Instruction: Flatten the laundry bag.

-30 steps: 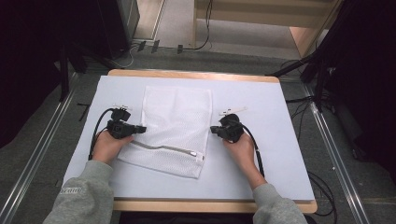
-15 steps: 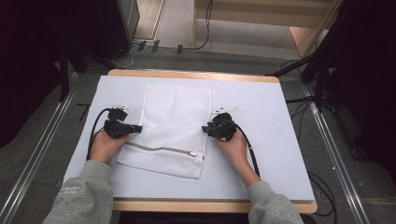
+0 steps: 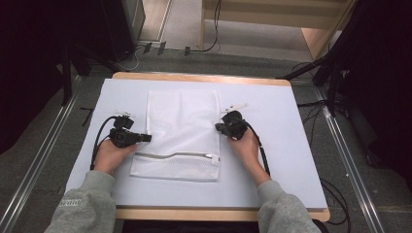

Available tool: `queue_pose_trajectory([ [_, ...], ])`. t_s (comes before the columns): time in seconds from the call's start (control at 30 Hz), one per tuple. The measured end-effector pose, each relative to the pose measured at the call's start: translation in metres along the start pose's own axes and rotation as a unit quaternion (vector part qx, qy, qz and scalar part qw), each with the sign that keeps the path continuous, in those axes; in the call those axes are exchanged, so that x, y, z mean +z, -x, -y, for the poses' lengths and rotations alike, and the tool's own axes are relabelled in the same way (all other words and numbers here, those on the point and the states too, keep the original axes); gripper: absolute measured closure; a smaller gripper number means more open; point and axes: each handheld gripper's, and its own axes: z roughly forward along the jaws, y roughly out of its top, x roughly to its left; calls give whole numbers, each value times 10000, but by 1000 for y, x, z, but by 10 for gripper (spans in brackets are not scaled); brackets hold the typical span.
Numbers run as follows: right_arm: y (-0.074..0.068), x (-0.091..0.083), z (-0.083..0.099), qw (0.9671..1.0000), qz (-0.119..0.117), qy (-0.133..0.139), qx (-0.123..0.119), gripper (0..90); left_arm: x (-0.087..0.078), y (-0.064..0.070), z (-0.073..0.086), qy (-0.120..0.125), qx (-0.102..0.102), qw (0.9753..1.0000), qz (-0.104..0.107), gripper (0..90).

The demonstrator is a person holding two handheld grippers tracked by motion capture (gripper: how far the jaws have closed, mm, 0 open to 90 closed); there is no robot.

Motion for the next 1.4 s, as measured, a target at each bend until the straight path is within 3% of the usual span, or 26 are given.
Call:
queue_pose_trajectory([
  [0.1,12,2,-1,9995,-188,0,241,900,3,-3,-1,-9,-60,9998,-172,894],
  [0.17,13,2,0,9991,-286,-5,305,900,3,-8,0,-11,-122,9998,-177,894],
  [0.23,12,2,0,9991,-302,-13,285,900,1,-10,0,25,-121,9995,-288,891],
  [0.33,8,-1,2,9990,-344,-18,267,898,-1,-11,1,29,-88,9995,-293,864],
  [0.47,5,-4,4,9992,-334,-79,228,873,-5,-11,1,153,-62,9995,-286,734],
  [0.57,4,-14,5,9989,-413,94,183,767,-11,-8,0,189,64,9992,-347,629],
  [0.7,-3,-30,9,9987,-456,197,90,768,-21,1,-3,283,178,9987,-389,550],
  [0.8,-10,-49,18,9979,-597,268,15,769,-31,20,-6,436,351,9981,-241,519],
  [0.93,-17,-64,32,9969,-709,354,9,775,-30,44,-8,371,613,9974,-114,497],
  [1.03,-24,-72,42,9968,-735,294,-83,832,-28,60,-11,352,805,9961,18,493],
  [1.2,-33,-78,53,9960,-870,181,-39,889,-20,81,-13,278,1015,9941,243,500],
  [1.4,-43,-73,60,9953,-967,-10,-96,900,-6,99,-17,161,1177,9918,470,516],
])
